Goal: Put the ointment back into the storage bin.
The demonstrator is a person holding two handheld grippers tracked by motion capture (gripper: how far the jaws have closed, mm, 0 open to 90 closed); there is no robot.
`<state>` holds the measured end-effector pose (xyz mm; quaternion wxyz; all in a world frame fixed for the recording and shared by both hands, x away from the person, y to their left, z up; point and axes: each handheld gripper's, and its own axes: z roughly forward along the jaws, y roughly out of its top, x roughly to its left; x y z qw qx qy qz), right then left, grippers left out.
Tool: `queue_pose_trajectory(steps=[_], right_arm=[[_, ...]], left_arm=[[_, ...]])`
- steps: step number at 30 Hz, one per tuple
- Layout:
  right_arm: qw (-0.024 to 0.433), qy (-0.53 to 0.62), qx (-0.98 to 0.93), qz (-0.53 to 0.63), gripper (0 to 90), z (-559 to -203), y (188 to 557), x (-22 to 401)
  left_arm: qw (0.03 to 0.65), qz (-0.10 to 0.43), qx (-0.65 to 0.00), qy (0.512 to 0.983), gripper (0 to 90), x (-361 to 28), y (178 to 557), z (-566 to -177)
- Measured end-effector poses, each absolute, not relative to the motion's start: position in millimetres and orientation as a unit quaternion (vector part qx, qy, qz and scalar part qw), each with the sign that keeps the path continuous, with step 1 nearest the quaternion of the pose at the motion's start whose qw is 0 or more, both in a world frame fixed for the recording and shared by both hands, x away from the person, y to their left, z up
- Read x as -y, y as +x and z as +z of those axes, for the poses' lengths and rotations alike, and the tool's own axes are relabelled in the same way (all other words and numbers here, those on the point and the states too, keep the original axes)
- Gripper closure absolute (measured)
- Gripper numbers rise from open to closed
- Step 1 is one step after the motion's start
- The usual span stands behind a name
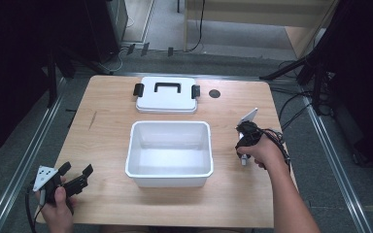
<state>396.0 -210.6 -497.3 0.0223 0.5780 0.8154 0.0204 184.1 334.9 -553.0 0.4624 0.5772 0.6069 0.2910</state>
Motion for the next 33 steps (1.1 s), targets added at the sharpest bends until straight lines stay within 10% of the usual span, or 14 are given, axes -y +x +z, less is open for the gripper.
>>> queue_pose_trajectory(steps=[8,33], right_arm=[[0.024,0.572,-0.82,0.0,70.9,-502,398,207],[0.009,0.526,-0.848,0.054,72.4,-443,385,188]], left_arm=[[0.461,0.291,-0.606,0.579,14.0,-335,184,-553],[0.46,0.292,-0.605,0.58,14.1,-335,184,-553]])
